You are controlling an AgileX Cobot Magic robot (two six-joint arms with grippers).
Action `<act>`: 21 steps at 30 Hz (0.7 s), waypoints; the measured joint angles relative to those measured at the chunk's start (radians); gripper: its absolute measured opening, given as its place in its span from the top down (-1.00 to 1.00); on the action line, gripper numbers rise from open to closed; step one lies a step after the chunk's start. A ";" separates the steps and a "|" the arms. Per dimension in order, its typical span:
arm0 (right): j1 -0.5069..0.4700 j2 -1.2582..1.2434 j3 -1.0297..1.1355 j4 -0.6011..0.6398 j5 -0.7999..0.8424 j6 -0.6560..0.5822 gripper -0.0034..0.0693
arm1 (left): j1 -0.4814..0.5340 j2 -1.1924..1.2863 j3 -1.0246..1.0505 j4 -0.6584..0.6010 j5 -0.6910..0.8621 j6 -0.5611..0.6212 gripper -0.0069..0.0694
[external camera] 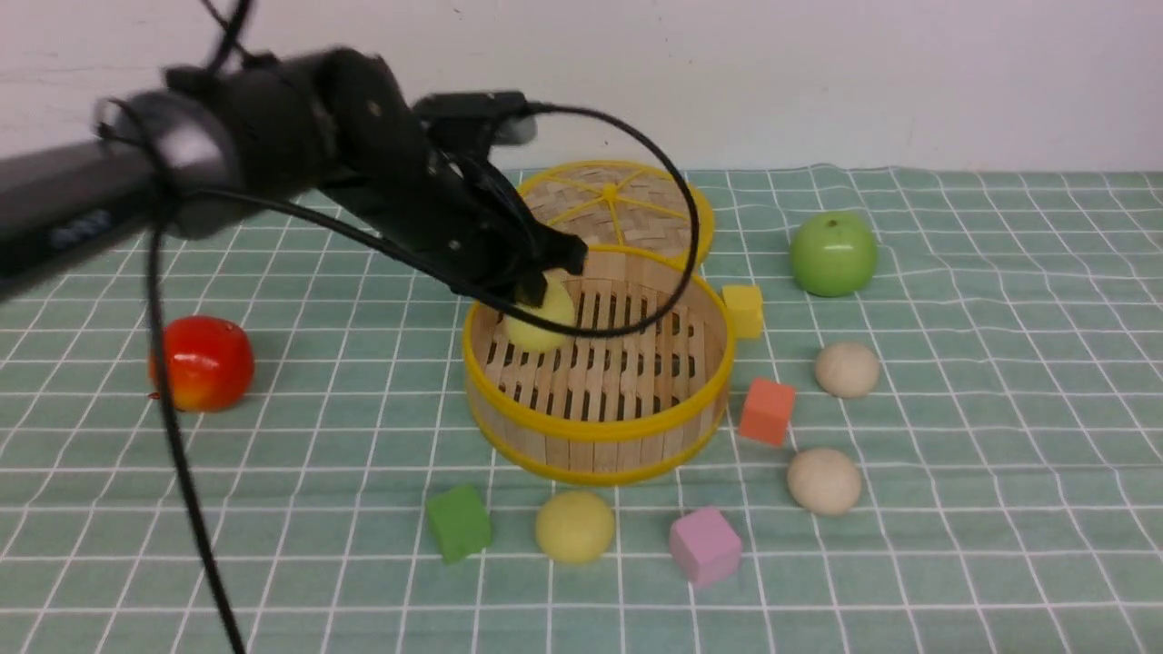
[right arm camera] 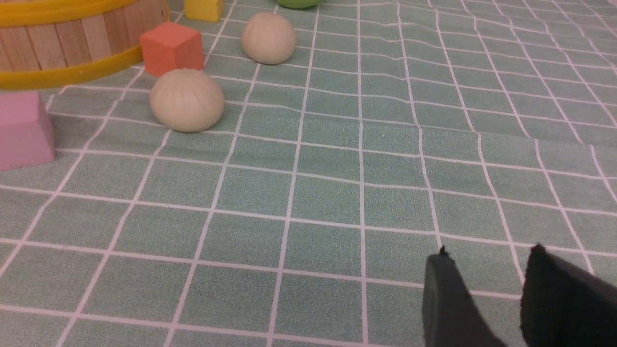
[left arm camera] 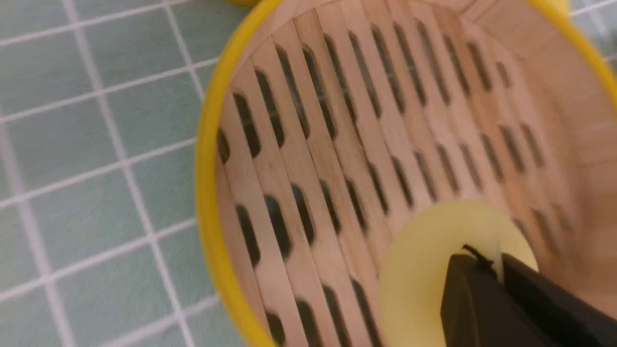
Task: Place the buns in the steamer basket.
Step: Use the left arm to put the steamed stuffed bun into the steamer, then use the left arm to grab a steamed stuffed bun
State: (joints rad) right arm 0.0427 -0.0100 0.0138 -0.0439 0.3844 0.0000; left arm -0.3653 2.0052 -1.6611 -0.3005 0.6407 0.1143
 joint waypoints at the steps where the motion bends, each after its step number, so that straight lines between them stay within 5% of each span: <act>1: 0.000 0.000 0.000 0.000 0.000 0.000 0.25 | 0.000 0.028 -0.011 0.016 -0.007 -0.006 0.81; 7: 0.000 0.000 0.000 0.000 0.000 0.000 0.25 | 0.003 0.114 -0.057 0.099 -0.007 -0.079 0.56; 15: 0.000 0.000 0.000 0.000 0.000 0.000 0.25 | 0.003 0.070 -0.120 0.143 0.092 -0.141 -0.15; 21: 0.000 0.000 0.000 0.000 0.000 0.000 0.25 | -0.024 -0.070 -0.119 0.150 0.283 -0.152 -0.01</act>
State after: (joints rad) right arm 0.0427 -0.0100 0.0138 -0.0439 0.3844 0.0000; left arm -0.3892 1.9348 -1.7803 -0.1505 0.9239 -0.0380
